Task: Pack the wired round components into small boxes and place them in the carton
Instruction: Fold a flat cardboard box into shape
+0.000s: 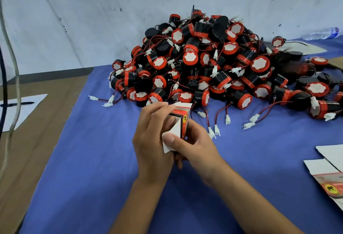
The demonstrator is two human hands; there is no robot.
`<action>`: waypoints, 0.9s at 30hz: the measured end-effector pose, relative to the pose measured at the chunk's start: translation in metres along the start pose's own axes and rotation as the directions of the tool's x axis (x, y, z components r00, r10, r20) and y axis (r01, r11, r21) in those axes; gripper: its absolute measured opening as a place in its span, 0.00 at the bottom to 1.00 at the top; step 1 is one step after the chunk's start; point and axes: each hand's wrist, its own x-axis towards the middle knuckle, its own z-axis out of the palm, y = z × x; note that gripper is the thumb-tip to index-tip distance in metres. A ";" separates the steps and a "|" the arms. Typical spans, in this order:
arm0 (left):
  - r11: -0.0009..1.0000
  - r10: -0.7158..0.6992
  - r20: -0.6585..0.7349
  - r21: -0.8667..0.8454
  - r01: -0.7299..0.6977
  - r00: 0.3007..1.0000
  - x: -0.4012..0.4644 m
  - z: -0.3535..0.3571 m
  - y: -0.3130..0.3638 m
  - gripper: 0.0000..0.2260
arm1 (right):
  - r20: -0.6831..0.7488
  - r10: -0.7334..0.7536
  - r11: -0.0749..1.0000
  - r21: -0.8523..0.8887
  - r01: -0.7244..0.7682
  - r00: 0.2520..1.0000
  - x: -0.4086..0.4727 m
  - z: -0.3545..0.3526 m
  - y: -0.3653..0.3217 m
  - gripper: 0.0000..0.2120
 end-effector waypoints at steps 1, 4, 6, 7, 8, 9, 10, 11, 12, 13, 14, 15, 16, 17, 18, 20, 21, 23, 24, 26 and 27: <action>1.000 0.009 0.017 -0.024 -0.009 1.000 0.001 0.001 0.001 0.14 | -0.038 -0.012 1.000 0.000 0.012 0.999 0.000 -0.002 0.000 0.16; 0.989 -0.010 0.087 -0.144 0.023 0.996 0.004 0.004 0.004 0.16 | -0.150 0.026 0.997 0.075 -0.014 0.988 0.003 -0.008 -0.001 0.16; 0.947 -0.082 0.223 -0.285 0.145 0.971 0.005 0.003 0.004 0.20 | -0.209 0.115 0.983 0.162 -0.082 0.971 0.005 -0.015 -0.004 0.12; 0.914 -0.114 0.332 -0.336 0.230 0.937 0.005 0.001 0.002 0.25 | -0.212 0.168 0.972 0.197 -0.127 0.963 0.005 -0.020 -0.006 0.11; 0.883 -0.129 0.450 -0.353 0.309 0.883 0.005 -0.002 -0.001 0.32 | -0.190 0.212 0.964 0.200 -0.174 0.959 0.006 -0.025 -0.007 0.09; 0.863 -0.137 0.557 -0.338 0.375 0.819 0.004 -0.004 -0.006 0.38 | -0.150 0.242 0.962 0.167 -0.217 0.959 0.006 -0.030 -0.008 0.09; 0.854 -0.146 0.643 -0.301 0.424 0.752 0.003 -0.006 -0.011 0.43 | -0.100 0.261 0.961 0.116 -0.249 0.960 0.006 -0.034 -0.009 0.08; 0.860 -0.160 0.692 -0.252 0.443 0.704 0.002 -0.006 -0.015 0.47 | -0.054 0.272 0.961 0.067 -0.268 0.961 0.005 -0.035 -0.009 0.07; 0.878 -0.174 0.707 -0.203 0.433 0.685 0.001 -0.007 -0.018 0.50 | -0.015 0.273 0.962 0.028 -0.273 0.962 0.005 -0.036 -0.008 0.06; 0.902 -0.183 0.691 -0.163 0.399 0.699 0.000 -0.006 -0.020 0.51 | 0.006 0.267 0.964 -0.006 -0.267 0.964 0.004 -0.036 -0.007 0.05; 0.929 -0.184 0.650 -0.131 0.347 0.737 0.000 -0.005 -0.022 0.49 | 0.004 0.247 0.968 -0.050 -0.247 0.969 0.005 -0.036 -0.005 0.04; 0.953 -0.170 0.593 -0.102 0.284 0.787 0.000 -0.004 -0.024 0.47 | -0.023 0.208 0.970 -0.123 -0.210 0.978 0.006 -0.035 -0.004 0.04; 0.971 -0.147 0.536 -0.082 0.224 0.831 0.001 -0.004 -0.026 0.44 | -0.067 0.144 0.957 -0.244 -0.156 0.987 0.007 -0.036 -0.001 0.07; 0.981 -0.121 0.491 -0.073 0.179 0.863 0.002 -0.003 -0.028 0.42 | -0.115 0.060 0.914 -0.394 -0.101 0.992 0.009 -0.037 0.002 0.12; 0.987 -0.097 0.457 -0.068 0.144 0.884 0.002 -0.003 -0.029 0.41 | -0.148 -0.039 0.839 -0.542 -0.048 0.988 0.010 -0.039 0.005 0.17; 0.994 -0.066 0.412 -0.051 0.095 0.909 0.002 -0.001 -0.028 0.37 | -0.160 -0.171 0.765 -0.643 0.029 0.972 0.011 -0.039 0.005 0.23; 0.996 -0.066 0.403 -0.035 0.087 0.913 0.001 0.000 -0.027 0.36 | -0.148 -0.194 0.800 -0.596 0.069 0.970 0.011 -0.039 0.004 0.24; 0.996 -0.078 0.404 0.003 0.084 0.911 0.000 0.000 -0.026 0.36 | -0.113 -0.214 0.854 -0.503 0.130 0.970 0.012 -0.038 0.004 0.24; 0.997 -0.079 0.407 0.019 0.078 0.910 0.000 0.000 -0.026 0.36 | -0.101 -0.226 0.854 -0.500 0.147 0.969 0.012 -0.039 0.004 0.23; 0.997 -0.071 0.411 0.034 0.063 0.909 0.000 0.000 -0.025 0.36 | -0.096 -0.238 0.845 -0.512 0.157 0.967 0.014 -0.039 0.005 0.22; 0.998 -0.066 0.409 0.034 0.057 0.910 0.000 0.001 -0.023 0.36 | -0.110 -0.237 0.844 -0.516 0.148 0.965 0.015 -0.039 0.006 0.22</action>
